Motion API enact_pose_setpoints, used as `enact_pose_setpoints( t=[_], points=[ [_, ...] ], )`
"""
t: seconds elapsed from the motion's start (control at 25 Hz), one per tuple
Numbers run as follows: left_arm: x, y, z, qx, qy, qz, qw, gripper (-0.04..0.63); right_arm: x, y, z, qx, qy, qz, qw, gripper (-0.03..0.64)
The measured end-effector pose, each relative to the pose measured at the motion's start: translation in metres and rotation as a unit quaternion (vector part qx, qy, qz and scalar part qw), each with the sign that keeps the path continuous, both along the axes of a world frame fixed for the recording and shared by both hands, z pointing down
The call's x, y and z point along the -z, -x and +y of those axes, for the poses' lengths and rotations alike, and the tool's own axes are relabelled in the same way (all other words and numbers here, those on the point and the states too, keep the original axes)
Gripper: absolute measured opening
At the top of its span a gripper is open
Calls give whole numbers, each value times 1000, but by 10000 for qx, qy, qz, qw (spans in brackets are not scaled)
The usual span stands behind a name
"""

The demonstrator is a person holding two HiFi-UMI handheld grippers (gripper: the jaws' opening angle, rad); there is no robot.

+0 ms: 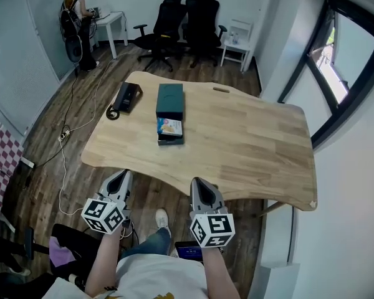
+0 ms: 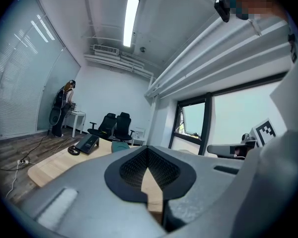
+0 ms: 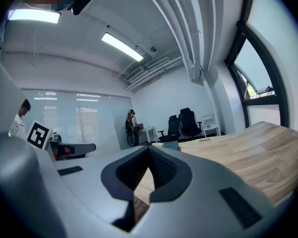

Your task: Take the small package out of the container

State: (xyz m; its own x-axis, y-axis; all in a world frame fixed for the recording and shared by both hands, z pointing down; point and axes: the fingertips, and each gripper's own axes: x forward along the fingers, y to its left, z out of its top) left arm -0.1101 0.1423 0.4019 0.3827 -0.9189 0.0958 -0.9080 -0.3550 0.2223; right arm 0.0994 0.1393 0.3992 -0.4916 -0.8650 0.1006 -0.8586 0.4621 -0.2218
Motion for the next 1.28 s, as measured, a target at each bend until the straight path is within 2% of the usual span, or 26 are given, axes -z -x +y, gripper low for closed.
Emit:
enact_pose_setpoints(
  t=[0.2, 0.48, 0.68, 0.76, 0.88, 1.0, 1.28],
  points=[
    [-19, 3, -57, 66, 105, 87, 9999, 0, -12, 1, -46, -27, 17, 97, 9999, 3],
    [-32, 19, -180, -114, 308, 199, 9993, 0, -14, 10, -148, -251, 143, 304, 9991, 3],
    [-21, 18, -255, -335, 169, 574, 9976, 0, -10, 18, -206, -438, 114, 458, 9979, 3],
    [-18, 15, -278, -436, 102, 582, 9973, 0, -10, 22, -221, -519, 72, 487, 9974, 3],
    [-23, 12, -299, -538, 166, 583, 9967, 0, -14, 26, -234, -593, 131, 543, 9967, 3],
    [-33, 13, -312, -558, 242, 678, 9958, 0, -19, 26, -244, -632, 226, 291, 9973, 3],
    [-44, 12, -337, -590, 412, 535, 9960, 0, -29, 28, -267, -663, 310, -15, 9973, 3]
  ],
)
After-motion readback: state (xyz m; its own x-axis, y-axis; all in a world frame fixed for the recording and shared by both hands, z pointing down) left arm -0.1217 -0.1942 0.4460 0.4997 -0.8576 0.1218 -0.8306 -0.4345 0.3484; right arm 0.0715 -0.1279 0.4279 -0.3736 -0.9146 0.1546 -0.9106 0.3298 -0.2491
